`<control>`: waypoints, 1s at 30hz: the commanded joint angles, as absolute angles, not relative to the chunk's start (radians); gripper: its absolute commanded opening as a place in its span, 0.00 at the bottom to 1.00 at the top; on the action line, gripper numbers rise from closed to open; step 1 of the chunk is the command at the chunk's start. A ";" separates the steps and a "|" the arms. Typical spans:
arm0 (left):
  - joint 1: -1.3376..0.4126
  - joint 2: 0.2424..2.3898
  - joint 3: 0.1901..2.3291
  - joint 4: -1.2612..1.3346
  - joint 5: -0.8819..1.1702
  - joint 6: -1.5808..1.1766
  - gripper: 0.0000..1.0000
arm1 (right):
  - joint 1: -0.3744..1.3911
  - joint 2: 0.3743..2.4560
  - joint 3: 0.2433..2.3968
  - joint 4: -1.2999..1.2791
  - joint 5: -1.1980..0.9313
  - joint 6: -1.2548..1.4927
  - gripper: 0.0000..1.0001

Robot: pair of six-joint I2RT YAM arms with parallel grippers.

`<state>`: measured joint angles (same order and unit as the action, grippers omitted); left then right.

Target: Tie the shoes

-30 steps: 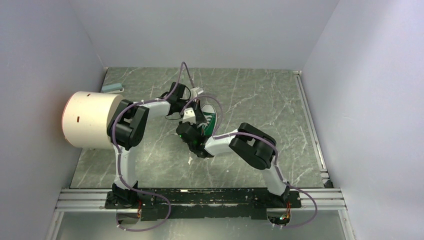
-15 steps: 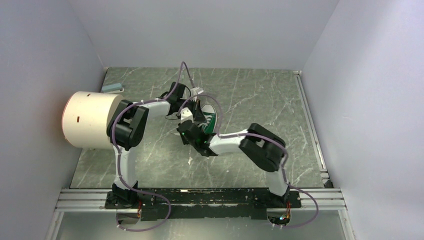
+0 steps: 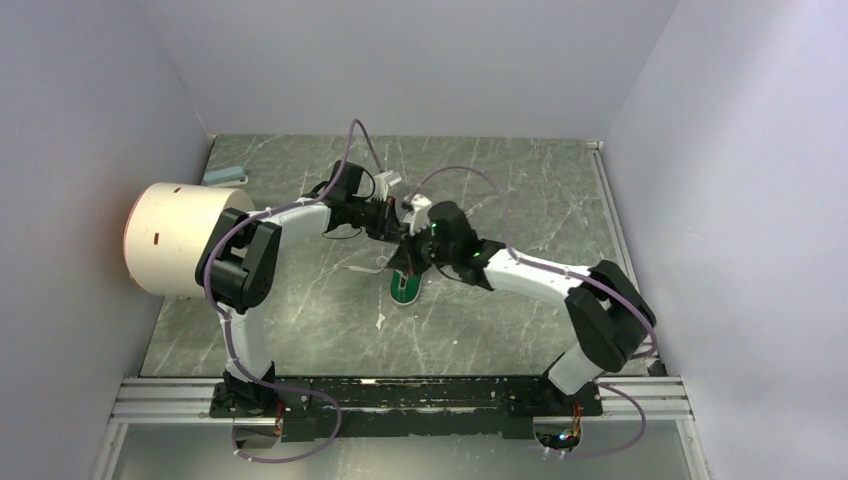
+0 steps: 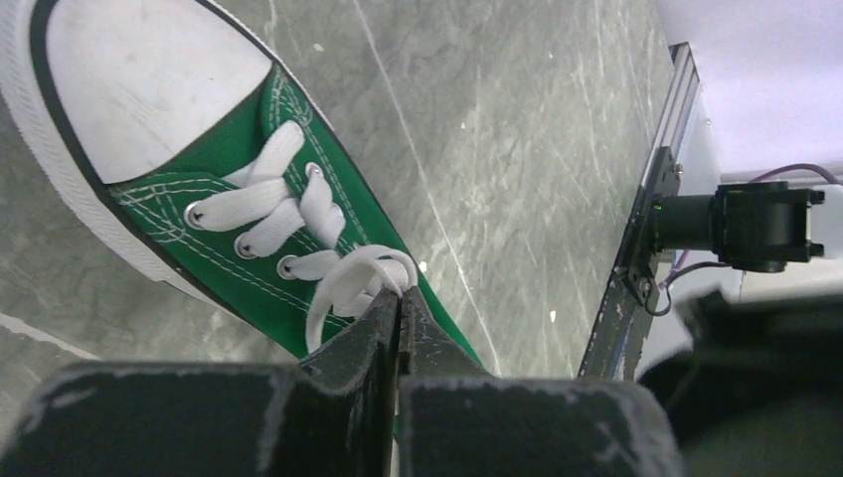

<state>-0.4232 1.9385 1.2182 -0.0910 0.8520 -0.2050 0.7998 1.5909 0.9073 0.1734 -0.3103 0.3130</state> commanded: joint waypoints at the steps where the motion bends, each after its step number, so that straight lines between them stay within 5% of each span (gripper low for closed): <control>1: -0.422 1.896 1.205 -0.108 0.910 -0.225 0.05 | 0.679 1.509 0.905 -0.020 -0.477 0.357 0.00; 11: -0.422 1.868 1.235 -0.215 0.837 -0.150 0.05 | 0.460 1.561 0.984 -0.482 -0.762 0.287 0.00; 14: -0.422 1.867 1.243 -0.243 0.808 -0.145 0.05 | 0.416 1.549 0.957 -0.557 -0.635 0.268 0.00; 20: -0.417 1.871 1.240 -0.264 0.811 -0.137 0.05 | 0.366 1.656 0.987 -0.570 -0.576 0.237 0.18; 23: -0.413 1.871 1.240 -0.265 0.822 -0.137 0.05 | 0.366 1.545 0.942 -0.391 -0.576 0.192 0.31; 27: -0.411 1.873 1.221 -0.229 0.841 -0.165 0.05 | 0.410 1.304 0.628 0.240 -0.684 0.035 0.56; 30: -0.411 1.879 1.211 -0.211 0.854 -0.185 0.05 | 0.443 1.315 0.595 0.393 -0.785 -0.167 0.59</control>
<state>-0.4175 1.8957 1.2152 -0.2276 0.8188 -0.1616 0.4026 1.3106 0.6487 -0.0109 -0.6460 0.0895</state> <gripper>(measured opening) 0.052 0.589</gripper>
